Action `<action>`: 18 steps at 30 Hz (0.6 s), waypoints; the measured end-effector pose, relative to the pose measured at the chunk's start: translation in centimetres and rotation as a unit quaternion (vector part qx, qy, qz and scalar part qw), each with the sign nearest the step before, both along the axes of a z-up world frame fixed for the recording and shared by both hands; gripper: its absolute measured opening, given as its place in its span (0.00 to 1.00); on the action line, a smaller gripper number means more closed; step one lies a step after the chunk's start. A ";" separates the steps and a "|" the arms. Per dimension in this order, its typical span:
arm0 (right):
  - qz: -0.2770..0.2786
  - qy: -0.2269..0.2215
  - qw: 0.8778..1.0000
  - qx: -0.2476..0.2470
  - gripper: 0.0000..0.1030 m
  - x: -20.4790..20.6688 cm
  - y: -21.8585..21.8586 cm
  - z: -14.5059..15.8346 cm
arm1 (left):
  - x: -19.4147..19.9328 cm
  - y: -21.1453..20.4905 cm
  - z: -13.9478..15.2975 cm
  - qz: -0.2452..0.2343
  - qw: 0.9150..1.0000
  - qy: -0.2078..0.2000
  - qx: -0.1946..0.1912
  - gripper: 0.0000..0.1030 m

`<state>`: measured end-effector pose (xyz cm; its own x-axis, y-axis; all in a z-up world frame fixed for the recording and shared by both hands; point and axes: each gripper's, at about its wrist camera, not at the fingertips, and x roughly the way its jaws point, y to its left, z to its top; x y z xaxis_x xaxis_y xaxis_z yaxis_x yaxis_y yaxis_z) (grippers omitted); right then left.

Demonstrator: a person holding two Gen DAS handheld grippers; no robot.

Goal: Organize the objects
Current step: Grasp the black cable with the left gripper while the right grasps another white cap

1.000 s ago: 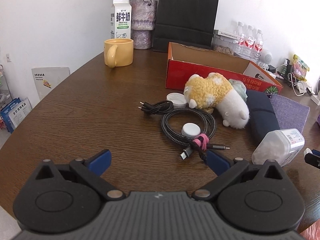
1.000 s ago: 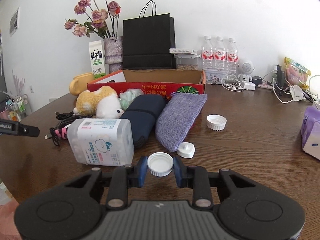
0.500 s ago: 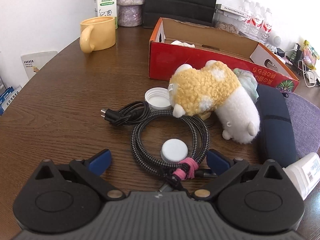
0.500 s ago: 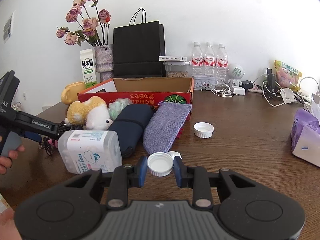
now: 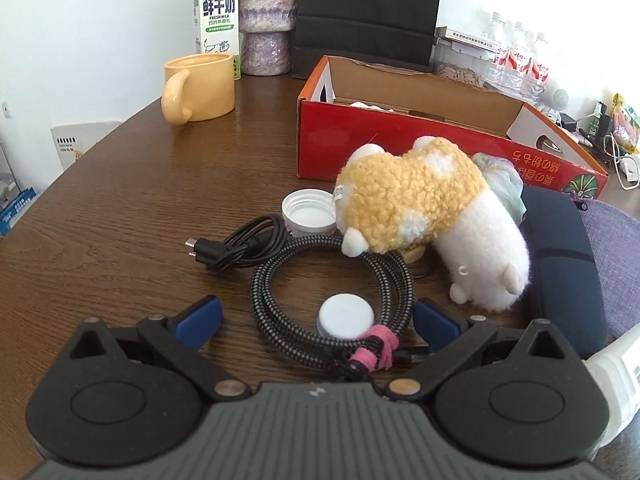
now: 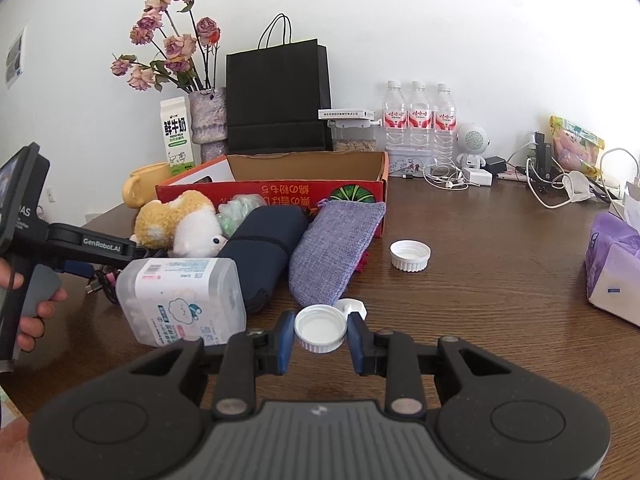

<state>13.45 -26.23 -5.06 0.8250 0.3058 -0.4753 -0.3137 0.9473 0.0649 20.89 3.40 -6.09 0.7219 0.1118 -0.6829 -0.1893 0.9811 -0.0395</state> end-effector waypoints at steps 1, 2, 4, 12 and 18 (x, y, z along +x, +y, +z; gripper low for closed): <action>0.001 0.000 1.000 0.000 0.27 0.0 0.0 0.0 | -0.1 -0.2 -0.1 -0.002 1.000 -0.001 0.010 1.00; 0.001 0.001 1.000 0.000 0.27 -0.1 0.0 -0.1 | -0.3 -0.5 -0.3 -0.006 1.000 -0.005 0.019 1.00; 0.000 0.001 1.000 0.001 0.27 -0.1 0.0 -0.1 | -1.0 -0.4 -0.3 -0.006 1.000 -0.016 0.015 0.93; -0.005 0.001 1.000 0.005 0.27 -0.2 -0.4 -0.3 | -5.7 -0.4 0.2 -0.035 0.997 -0.065 0.004 0.78; -0.001 0.003 1.000 0.006 0.27 -0.3 -0.1 -0.5 | -9.9 -1.1 2.0 -0.050 0.991 -0.124 0.033 0.78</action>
<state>13.16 -26.35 -5.60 0.8230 0.3098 -0.4760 -0.3109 0.9472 0.0789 11.02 2.28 -4.14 0.8758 0.0703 -0.4775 -0.0843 0.9964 -0.0081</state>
